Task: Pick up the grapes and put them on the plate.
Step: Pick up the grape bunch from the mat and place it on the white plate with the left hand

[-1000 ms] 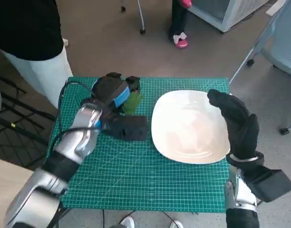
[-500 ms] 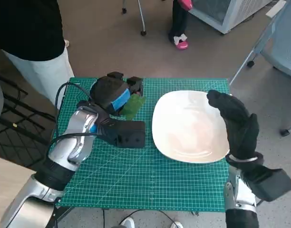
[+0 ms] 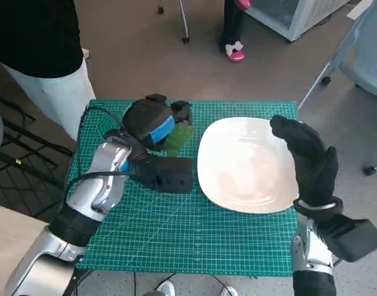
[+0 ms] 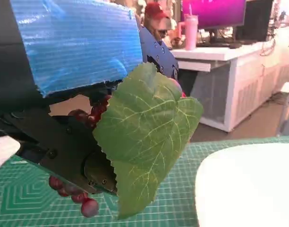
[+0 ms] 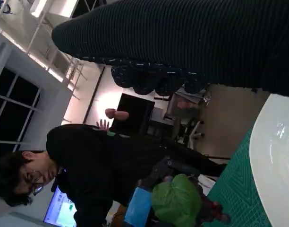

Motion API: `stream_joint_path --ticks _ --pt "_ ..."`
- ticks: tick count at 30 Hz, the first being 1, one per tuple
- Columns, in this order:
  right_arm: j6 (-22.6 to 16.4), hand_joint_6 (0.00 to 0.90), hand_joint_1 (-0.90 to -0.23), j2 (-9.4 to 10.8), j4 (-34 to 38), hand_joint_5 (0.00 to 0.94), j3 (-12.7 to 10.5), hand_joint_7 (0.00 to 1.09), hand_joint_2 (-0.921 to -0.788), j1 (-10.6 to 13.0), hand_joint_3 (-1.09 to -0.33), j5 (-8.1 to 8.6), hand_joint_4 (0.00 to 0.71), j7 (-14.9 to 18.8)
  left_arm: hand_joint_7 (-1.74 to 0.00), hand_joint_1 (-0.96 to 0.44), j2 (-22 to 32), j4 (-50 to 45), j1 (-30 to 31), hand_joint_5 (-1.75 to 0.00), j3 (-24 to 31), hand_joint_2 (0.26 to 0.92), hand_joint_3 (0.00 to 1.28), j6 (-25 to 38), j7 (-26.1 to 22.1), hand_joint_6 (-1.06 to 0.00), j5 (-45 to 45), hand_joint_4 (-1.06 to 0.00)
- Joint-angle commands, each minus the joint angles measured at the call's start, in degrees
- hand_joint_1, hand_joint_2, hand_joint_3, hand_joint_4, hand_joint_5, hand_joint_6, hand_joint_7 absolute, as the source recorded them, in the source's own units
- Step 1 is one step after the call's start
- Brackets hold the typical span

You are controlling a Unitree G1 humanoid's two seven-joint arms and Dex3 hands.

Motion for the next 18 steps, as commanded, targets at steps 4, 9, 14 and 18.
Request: stream_joint_path --ticks 4,9,14,18 --pt "0.3 0.041 -0.609 -0.4 -0.7 0.002 -0.4 0.4 -0.921 1.8 -0.87 -1.08 0.392 -0.8 -1.06 0.0 -4.8 -2.8 -5.7 -1.34 -0.5 0.921 0.11 -0.7 0.3 -0.61 0.7 -0.64" --pt "0.2 0.044 -0.61 -0.8 -0.6 0.003 -0.8 0.4 -0.921 2.1 -0.871 -0.89 0.394 -0.8 -1.05 0.0 -8.1 1.5 -9.4 -1.35 -2.5 0.92 0.11 -2.6 1.7 -0.63 1.9 -0.63" --pt "0.4 0.049 -0.615 -1.1 -1.1 0.004 -1.4 0.39 -0.921 2.9 -0.867 -0.71 0.396 -1.1 -1.13 0.0 -11.4 8.7 -14.5 -1.35 -4.4 0.904 0.16 -5.3 3.1 -0.59 2.2 -0.59" --pt "0.4 0.054 -0.623 -1.1 -2.0 0.004 -1.8 0.39 -0.921 3.8 -0.864 -0.99 0.398 -1.8 -1.24 0.0 -13.4 13.3 -17.2 -1.26 -5.0 0.916 0.14 -7.2 3.6 -0.55 1.6 -0.61"
